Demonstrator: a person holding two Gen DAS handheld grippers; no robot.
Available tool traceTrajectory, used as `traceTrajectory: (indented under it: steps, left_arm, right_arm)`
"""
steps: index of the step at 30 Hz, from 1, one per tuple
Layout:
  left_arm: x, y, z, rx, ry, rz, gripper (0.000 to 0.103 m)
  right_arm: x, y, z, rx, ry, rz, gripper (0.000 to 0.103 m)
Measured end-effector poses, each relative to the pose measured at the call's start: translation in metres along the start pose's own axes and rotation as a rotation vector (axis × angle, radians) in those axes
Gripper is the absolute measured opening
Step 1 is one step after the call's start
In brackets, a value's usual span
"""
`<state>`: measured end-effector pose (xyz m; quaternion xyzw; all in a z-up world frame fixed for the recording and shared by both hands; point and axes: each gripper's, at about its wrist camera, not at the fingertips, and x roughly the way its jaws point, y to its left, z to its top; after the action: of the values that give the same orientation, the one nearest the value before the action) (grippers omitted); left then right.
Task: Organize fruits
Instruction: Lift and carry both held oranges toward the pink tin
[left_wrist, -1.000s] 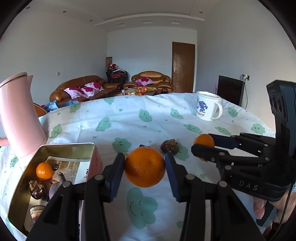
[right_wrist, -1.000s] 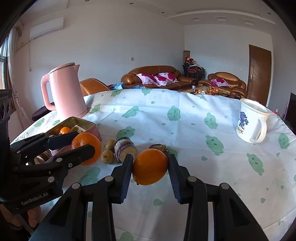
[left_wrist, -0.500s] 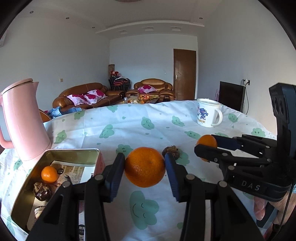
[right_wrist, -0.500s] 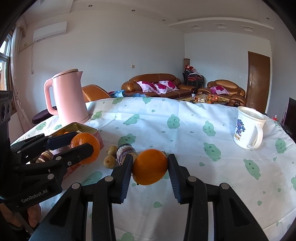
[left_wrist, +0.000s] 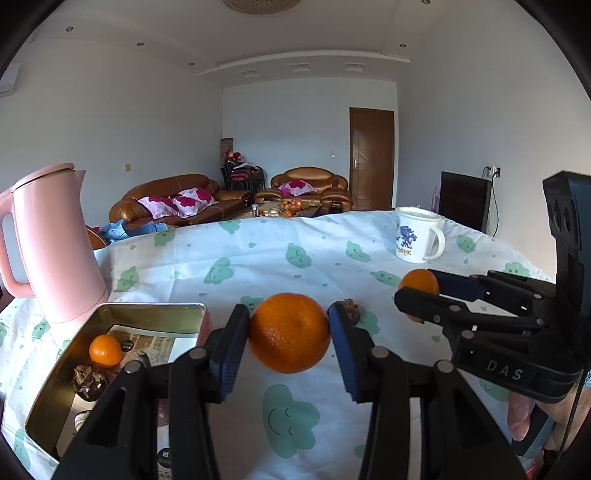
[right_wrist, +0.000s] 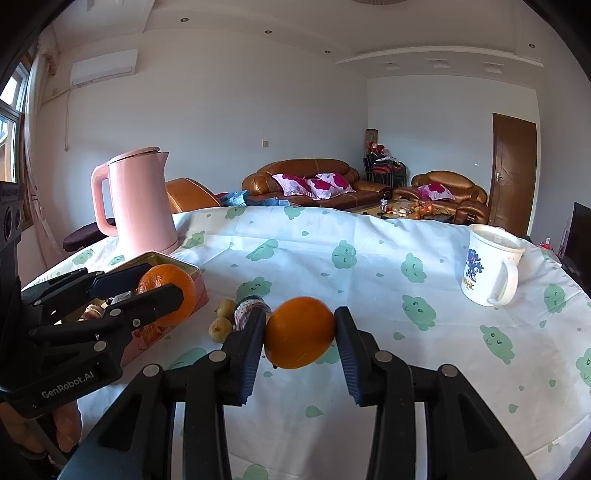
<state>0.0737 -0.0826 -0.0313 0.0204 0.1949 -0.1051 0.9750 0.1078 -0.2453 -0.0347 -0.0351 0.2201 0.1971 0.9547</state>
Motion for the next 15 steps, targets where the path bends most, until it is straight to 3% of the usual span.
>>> traceTrajectory:
  steps: [15]
  left_arm:
    - [-0.0072,-0.0003,0.0011,-0.001,-0.034,0.010,0.047]
  right_arm:
    - [-0.0090,0.0016,-0.0008,-0.012,-0.042,-0.008,0.040]
